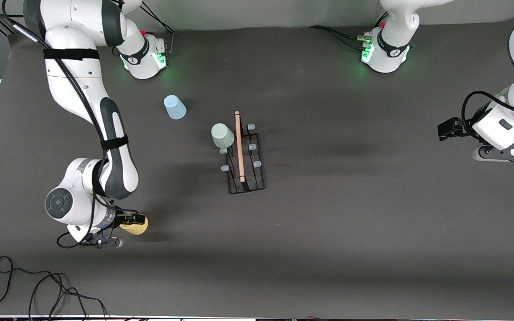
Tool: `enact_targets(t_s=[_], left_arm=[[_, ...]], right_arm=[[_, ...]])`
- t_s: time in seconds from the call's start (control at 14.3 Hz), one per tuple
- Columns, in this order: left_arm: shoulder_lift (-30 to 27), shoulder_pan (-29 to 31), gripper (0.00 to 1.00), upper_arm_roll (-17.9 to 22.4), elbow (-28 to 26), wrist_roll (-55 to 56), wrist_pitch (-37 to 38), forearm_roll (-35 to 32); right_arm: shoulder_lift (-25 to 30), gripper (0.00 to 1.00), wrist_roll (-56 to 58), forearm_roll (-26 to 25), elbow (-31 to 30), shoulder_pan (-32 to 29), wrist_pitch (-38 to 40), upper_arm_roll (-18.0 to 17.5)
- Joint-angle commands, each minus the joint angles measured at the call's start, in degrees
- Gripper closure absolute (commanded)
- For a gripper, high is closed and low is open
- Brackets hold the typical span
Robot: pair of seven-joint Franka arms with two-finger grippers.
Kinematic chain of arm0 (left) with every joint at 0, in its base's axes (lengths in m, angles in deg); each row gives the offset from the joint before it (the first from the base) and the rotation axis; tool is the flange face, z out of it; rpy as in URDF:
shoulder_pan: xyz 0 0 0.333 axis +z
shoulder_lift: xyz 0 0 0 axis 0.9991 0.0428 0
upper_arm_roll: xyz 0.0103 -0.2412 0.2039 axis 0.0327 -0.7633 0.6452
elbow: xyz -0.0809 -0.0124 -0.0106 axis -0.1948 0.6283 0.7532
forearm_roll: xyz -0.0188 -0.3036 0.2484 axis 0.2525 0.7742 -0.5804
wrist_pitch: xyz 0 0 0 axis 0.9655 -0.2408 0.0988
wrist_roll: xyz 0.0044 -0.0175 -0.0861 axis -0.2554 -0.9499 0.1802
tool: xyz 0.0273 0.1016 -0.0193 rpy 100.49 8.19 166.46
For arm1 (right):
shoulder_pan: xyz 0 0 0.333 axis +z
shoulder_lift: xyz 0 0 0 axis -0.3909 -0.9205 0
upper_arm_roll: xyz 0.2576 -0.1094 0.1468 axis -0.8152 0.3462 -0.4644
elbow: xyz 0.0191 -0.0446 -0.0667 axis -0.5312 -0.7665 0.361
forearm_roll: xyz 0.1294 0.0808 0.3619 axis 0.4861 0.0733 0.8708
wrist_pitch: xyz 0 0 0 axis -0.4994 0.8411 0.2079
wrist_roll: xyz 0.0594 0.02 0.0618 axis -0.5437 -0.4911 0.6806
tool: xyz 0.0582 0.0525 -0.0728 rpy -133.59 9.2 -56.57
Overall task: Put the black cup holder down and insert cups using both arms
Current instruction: 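Grasp the yellow cup with the right gripper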
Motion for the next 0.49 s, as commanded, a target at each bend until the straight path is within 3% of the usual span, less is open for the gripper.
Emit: enact_targets(t_s=[0.0,0.14,0.21,0.42], left_arm=[[-1.78,0.19,0.01,0.15,-1.6,-0.97,-0.92,0.57],[-1.78,0.2,0.01,0.15,-1.6,-0.97,-0.92,0.57],[-1.78,0.2,0.01,0.15,-1.6,-0.97,-0.92,0.57],[-1.78,0.2,0.01,0.06,-1.6,-0.97,-0.92,0.57]], right_arm=[[1.48,0.45,1.18,1.49,-2.18,0.39,-0.69,0.12],[2.62,0.93,0.92,1.49,-1.49,0.39,0.36,0.12],[3.41,1.0,0.74,1.49,-0.35,0.39,2.98,0.3],[7.88,1.0,-3.37,0.01,4.3,0.39,11.77,1.52]])
